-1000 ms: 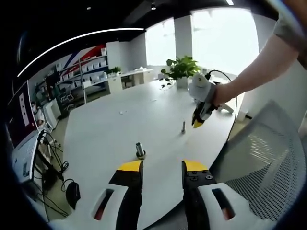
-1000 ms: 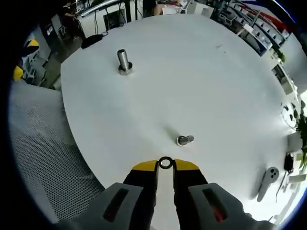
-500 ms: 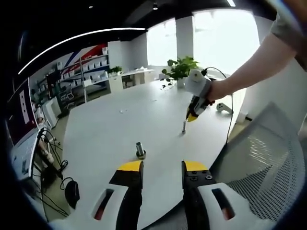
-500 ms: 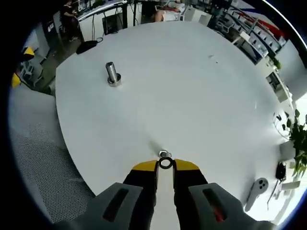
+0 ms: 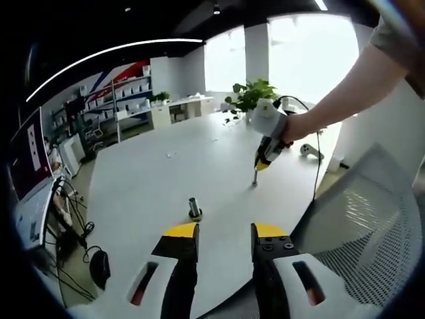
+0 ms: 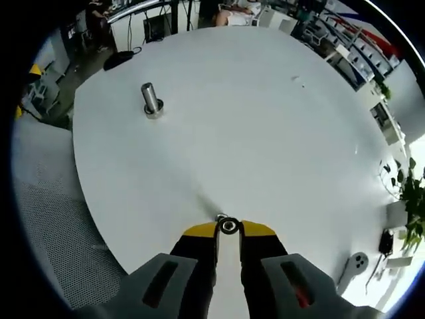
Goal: Place the washer onto the threaded stud by aligning its center hole with the stud, sliding it down to the base, and recovering from edge contact or off-axis alignment until the washer reaches the visible bottom stop.
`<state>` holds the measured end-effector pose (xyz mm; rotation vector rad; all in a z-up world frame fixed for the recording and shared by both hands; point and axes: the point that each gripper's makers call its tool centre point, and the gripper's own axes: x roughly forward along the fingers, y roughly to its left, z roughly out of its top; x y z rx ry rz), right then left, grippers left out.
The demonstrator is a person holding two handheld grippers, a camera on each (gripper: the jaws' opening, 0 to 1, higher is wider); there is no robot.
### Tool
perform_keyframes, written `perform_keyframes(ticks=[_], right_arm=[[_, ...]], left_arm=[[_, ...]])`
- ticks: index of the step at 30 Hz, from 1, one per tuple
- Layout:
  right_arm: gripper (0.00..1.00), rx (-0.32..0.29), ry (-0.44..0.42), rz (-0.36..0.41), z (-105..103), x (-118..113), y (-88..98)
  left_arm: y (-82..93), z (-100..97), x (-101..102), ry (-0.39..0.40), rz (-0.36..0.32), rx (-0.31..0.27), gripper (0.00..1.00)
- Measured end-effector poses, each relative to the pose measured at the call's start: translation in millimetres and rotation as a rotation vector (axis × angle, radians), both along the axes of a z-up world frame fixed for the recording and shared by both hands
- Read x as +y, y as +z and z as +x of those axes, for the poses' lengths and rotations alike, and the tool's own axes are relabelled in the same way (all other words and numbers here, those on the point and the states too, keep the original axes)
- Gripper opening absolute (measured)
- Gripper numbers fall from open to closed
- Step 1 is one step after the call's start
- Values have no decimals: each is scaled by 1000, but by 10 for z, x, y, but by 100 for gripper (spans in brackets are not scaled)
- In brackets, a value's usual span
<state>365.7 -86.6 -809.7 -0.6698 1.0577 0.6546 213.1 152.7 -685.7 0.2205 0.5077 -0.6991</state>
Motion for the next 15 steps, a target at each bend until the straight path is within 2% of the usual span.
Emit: perform_keyframes(ticks=[6,15], right_arm=[[13,17,7,-10,-28,-19,-46],[13,12,3,-9,-50,0,-2]], left_arm=[[7,9,25,16,-9,0,29],[8,13,24,17,-6,-4,29]])
